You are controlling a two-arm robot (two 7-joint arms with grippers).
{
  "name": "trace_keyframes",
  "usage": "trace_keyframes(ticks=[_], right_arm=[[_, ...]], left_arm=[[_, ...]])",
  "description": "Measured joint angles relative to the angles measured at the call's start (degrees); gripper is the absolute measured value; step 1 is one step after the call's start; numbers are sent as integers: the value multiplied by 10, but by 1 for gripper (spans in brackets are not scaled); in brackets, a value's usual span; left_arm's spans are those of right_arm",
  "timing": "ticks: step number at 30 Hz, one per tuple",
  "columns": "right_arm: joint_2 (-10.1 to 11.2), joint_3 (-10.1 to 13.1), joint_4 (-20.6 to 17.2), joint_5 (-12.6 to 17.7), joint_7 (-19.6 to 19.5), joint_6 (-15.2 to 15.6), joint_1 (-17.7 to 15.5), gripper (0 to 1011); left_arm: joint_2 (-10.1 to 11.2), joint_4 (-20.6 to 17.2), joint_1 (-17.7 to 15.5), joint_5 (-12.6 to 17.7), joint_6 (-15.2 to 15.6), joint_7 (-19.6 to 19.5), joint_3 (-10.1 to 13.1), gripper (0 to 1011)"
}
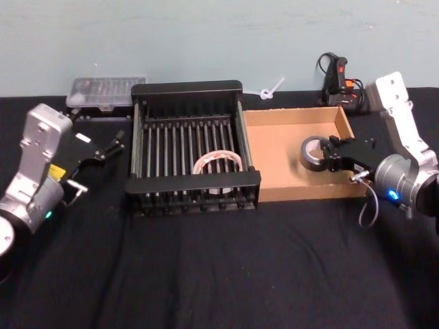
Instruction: Pick up the white tape and place it into the black box , Pick up the silver tape and place it into the brown box.
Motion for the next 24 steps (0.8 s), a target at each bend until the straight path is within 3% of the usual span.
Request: trace_keyframes(ticks=[18, 24], right_arm=[[-3, 4, 5, 0, 2, 1, 2, 157], [-3, 3, 5, 0, 2, 1, 2, 298]], left_arm=[[0, 0, 0, 0, 0, 0, 0, 1001], [0, 0, 0, 0, 0, 0, 0, 1002]])
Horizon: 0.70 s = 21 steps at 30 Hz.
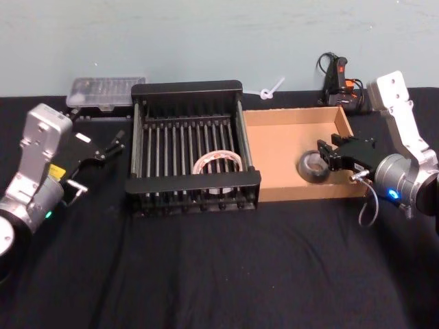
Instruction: Pick up the white tape and place it into the black box , Pick up the silver tape and place it into the brown box.
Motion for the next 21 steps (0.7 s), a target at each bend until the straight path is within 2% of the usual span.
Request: trace_keyframes(ticks=[2, 18, 21], right_arm=[[0, 0, 0, 0, 0, 0, 0, 338], [1, -1, -1, 0, 0, 0, -1, 866], [1, -1, -1, 0, 0, 0, -1, 933]], left_arm=[[0, 0, 0, 0, 0, 0, 0, 1001], [0, 0, 0, 0, 0, 0, 0, 1001], [0, 0, 0, 0, 0, 0, 0, 1001]])
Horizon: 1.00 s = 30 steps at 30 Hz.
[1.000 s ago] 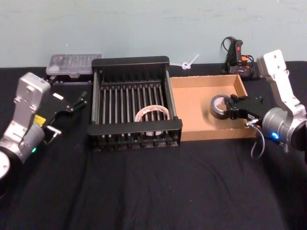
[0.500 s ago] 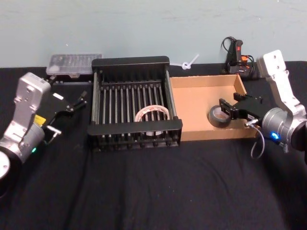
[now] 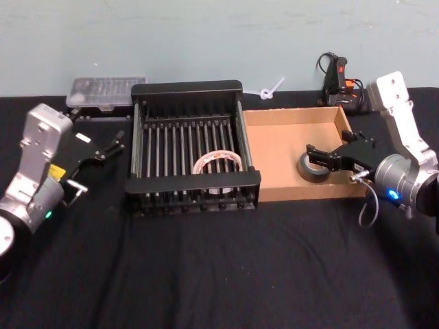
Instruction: Pick up the white tape and place it into the black box , Pick up the silver tape and place it into the brown box.
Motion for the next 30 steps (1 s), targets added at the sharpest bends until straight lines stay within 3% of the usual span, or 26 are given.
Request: trace_keyframes(ticks=[4, 16, 22, 30], right_arm=[[0, 0, 0, 0, 0, 0, 0, 1002], [-1, 1, -2, -3, 0, -2, -2, 1002], [-7, 11, -20, -26, -21, -40, -22, 1002], [-10, 25, -62, -78, -72, -137, -68, 1002]], left_arm=[[0, 0, 0, 0, 0, 0, 0, 1001], [0, 0, 0, 0, 0, 0, 0, 1001], [0, 0, 0, 0, 0, 0, 0, 1001], [0, 0, 0, 0, 0, 0, 0, 1001]])
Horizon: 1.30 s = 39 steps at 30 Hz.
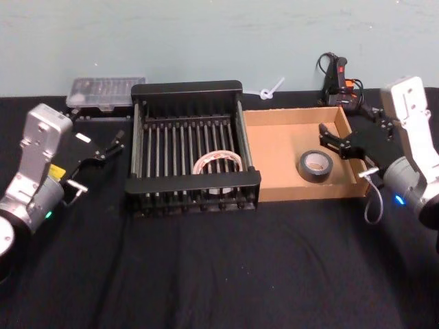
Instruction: Pick up the white tape and place it into the black box , Pick up the silver tape and place it into the brown box.
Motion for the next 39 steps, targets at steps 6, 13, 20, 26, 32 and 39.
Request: trace_keyframes(ticks=[6, 13, 20, 26, 32, 39], right_arm=[[11, 5, -32, -46, -28, -46, -36, 1002], [23, 13, -56, -78, -38, -70, -76, 1002], [16, 21, -56, -90, -42, -88, -100, 1002], [6, 30, -51, -94, -41, -98, -108, 1002], [0, 35, -50, -96, -40, -101, -111, 1002], [1, 34, -49, -96, -39, -100, -110, 1002]], left_arm=[[0, 0, 0, 0, 0, 0, 0, 1002], [0, 0, 0, 0, 0, 0, 0, 1001], [0, 0, 0, 0, 0, 0, 0, 1001], [0, 0, 0, 0, 0, 0, 0, 1001], [0, 0, 0, 0, 0, 0, 0, 1001], [0, 0, 0, 0, 0, 0, 0, 1001]])
